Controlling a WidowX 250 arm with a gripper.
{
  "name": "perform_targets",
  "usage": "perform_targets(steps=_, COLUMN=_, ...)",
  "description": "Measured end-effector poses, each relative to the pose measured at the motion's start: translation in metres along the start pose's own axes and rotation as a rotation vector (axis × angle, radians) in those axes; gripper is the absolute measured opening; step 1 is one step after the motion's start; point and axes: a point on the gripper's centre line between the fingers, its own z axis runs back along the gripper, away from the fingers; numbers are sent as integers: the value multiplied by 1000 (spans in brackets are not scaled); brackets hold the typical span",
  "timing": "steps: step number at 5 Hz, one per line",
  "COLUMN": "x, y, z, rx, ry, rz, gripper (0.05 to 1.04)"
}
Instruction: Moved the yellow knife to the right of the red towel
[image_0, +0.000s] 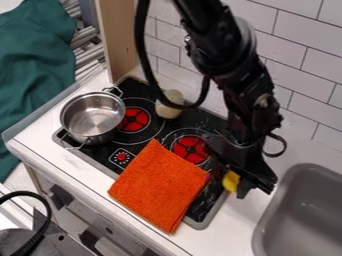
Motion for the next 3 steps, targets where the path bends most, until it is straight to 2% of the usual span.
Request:
perform_targets(steps=1, x=8, y=4, z=0, rx=-29, ry=-38, rz=-5, gripper=543)
perform_targets(steps=2, x=7, y=13, z=0, rx=-36, ry=-36, rz=2, gripper=858)
perform_targets(steps=3, x=1, y=20, z=6, rx=-29, ry=-26, rz=-6, gripper=1017)
